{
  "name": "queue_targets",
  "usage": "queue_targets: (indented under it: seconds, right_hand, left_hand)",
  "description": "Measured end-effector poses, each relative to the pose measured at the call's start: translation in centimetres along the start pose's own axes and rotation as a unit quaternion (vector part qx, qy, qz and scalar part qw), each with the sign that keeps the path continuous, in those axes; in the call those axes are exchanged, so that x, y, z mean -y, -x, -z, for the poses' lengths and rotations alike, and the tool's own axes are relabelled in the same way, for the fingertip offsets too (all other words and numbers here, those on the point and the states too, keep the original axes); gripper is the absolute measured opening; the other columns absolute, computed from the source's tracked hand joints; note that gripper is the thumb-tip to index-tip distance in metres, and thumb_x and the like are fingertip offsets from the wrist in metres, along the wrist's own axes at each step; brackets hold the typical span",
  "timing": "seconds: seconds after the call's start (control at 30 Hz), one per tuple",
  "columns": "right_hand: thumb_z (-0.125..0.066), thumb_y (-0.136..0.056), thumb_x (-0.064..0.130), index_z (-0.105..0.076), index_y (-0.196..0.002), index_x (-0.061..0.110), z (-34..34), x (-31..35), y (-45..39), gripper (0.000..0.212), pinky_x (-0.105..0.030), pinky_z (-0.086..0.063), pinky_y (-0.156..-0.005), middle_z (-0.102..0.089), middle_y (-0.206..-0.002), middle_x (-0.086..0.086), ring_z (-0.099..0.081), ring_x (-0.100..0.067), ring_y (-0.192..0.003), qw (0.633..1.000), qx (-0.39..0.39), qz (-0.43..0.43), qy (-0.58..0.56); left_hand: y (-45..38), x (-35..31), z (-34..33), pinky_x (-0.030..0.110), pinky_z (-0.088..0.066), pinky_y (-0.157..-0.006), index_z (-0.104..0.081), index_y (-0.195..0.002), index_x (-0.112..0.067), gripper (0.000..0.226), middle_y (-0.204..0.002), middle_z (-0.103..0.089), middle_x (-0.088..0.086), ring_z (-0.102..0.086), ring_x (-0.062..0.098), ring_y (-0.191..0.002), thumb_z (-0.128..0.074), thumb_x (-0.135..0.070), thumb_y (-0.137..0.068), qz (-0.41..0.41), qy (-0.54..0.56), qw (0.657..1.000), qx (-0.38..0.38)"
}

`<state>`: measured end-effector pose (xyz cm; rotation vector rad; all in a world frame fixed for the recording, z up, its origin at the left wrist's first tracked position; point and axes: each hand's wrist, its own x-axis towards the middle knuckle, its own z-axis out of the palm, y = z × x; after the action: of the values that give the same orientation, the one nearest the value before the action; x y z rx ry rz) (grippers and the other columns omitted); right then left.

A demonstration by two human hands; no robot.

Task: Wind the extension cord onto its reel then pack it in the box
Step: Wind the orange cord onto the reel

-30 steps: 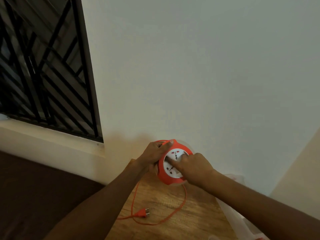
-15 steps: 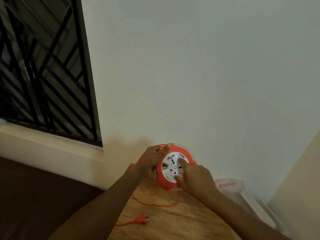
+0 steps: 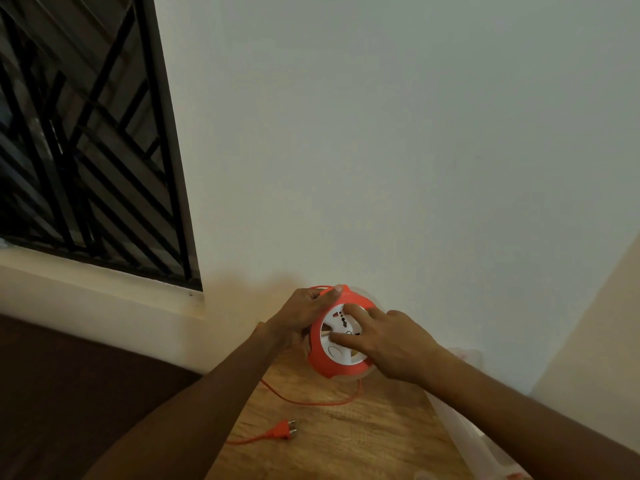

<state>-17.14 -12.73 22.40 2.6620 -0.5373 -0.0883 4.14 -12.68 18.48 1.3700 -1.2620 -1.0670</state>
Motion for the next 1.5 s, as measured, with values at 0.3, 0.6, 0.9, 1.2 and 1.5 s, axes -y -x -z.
queue_targets:
  seconds: [0.3, 0.6, 0.9, 1.2, 1.5]
  right_hand:
    - [-0.063, -0.095, 0.022, -0.038, -0.147, 0.011, 2.4, 4.4, -2.6, 0.059, -0.048, -0.052, -0.092, -0.035, -0.146, -0.024, -0.056, -0.041, -0.115, 0.988, 0.060, -0.138, 0.022]
    - [-0.052, -0.101, 0.026, -0.017, -0.155, 0.028, 2.0, 3.8, -1.5, 0.065, -0.049, -0.049, -0.096, -0.034, -0.148, -0.027, -0.051, -0.043, -0.124, 0.991, 0.066, -0.120, -0.001]
    - [-0.052, -0.091, 0.061, -0.030, -0.151, 0.036, -0.9, 4.2, -1.7, 0.069, -0.039, -0.049, -0.097, -0.057, -0.140, 0.000, -0.058, -0.023, -0.121, 0.927, -0.019, -0.290, -0.236]
    - [-0.063, -0.095, 0.023, -0.035, -0.149, 0.026, -3.6, 9.8, -1.2, 0.061, -0.022, -0.041, -0.042, -0.066, -0.116, -0.011, -0.052, -0.012, -0.057, 0.404, -0.097, -0.491, -0.766]
    - [-0.066, -0.082, 0.024, -0.065, -0.109, 0.029, -9.0, 12.0, 2.8, 0.027, -0.023, -0.053, -0.062, -0.066, -0.113, 0.006, -0.065, -0.010, -0.086, 0.887, -0.113, -0.282, -0.349]
  left_hand:
    - [0.4, -0.5, -1.0, 0.037, -0.066, -0.084, -0.078, -0.112, -0.019, 0.044, -0.105, -0.082, 0.004, -0.080, 0.024, -0.095, -0.060, -0.056, -0.097, 0.009, 0.007, 1.000, -0.005]
    - [1.1, 0.2, -0.1, 0.050, -0.064, -0.088, -0.077, -0.109, -0.018, 0.039, -0.107, -0.081, 0.011, -0.079, 0.034, -0.095, -0.062, -0.052, -0.097, 0.028, 0.059, 0.997, -0.038]
    - [2.4, 1.6, -1.4, 0.050, -0.065, -0.087, -0.076, -0.115, -0.012, 0.046, -0.106, -0.082, 0.010, -0.080, 0.032, -0.094, -0.065, -0.052, -0.096, 0.037, 0.095, 0.992, -0.071]
    - [4.5, 5.0, -2.9, 0.046, -0.067, -0.074, -0.078, -0.093, -0.007, 0.044, -0.088, -0.082, 0.011, -0.080, 0.030, -0.076, -0.069, -0.050, -0.093, 0.064, 0.109, 0.985, -0.114]
    - [6.3, 9.4, -2.9, 0.029, -0.058, -0.055, -0.076, -0.091, 0.003, 0.050, -0.084, -0.077, 0.020, -0.075, 0.025, -0.066, -0.070, -0.046, -0.094, 0.121, 0.129, 0.981, -0.078]
